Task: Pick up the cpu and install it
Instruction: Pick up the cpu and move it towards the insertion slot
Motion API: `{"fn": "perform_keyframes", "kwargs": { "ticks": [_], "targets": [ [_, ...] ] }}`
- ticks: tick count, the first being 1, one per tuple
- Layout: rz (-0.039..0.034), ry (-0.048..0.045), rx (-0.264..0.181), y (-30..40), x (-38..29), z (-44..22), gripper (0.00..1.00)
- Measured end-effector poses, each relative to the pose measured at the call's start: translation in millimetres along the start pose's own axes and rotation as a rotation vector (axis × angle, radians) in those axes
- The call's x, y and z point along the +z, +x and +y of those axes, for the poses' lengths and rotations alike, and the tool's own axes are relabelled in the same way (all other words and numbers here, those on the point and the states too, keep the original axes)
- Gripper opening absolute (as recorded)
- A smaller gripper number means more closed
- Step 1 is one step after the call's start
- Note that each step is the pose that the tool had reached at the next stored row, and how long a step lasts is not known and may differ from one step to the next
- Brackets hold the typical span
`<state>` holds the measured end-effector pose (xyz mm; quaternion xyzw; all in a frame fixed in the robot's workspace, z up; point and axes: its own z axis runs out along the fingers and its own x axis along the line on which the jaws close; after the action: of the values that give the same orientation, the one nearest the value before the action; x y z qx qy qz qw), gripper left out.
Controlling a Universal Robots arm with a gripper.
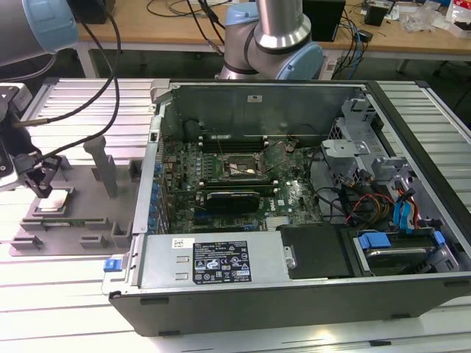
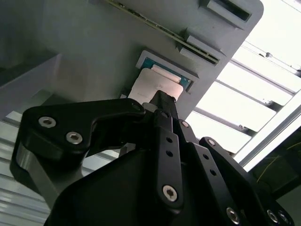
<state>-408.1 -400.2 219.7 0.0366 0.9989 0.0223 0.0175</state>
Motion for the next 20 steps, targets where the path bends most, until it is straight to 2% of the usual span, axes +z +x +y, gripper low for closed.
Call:
{"fn": "perform_keyframes", "kwargs": {
  "ticks": [3, 4, 5, 6, 9, 13, 15, 17, 18, 19, 20],
  "targets": [
    [-0.0001, -0.0001, 0.0, 0.0, 0.2, 0.0, 0.11],
    [0.0, -0.0001, 0.0, 0.0, 0.2, 0.0, 0.24],
    [-0.0001, -0.0001, 0.0, 0.0, 0.2, 0.0, 0.24],
    [0.0, -0.0001, 0.0, 0.0, 0.3, 0.0, 0.42],
    [-0.0001, -0.0001, 0.0, 0.0, 0.4, 0.0, 0.6],
    [-0.0003, -0.0002, 0.0, 0.0, 0.8, 0.0, 0.6],
    [0.0002, 0.0013, 0.0, 0.2, 8.3, -0.4, 0.6],
    [0.0067, 0.0084, 0.0, -0.3, 13.6, -0.3, 0.6],
    [0.0142, 0.0119, 0.0, -1.0, 15.1, 0.1, 0.6],
    [0.0189, 0.0134, 0.001, -2.0, 16.6, 0.6, 0.6],
    [0.0208, 0.0138, 0.0, -4.0, 18.6, 1.2, 0.6]
  ]
}}
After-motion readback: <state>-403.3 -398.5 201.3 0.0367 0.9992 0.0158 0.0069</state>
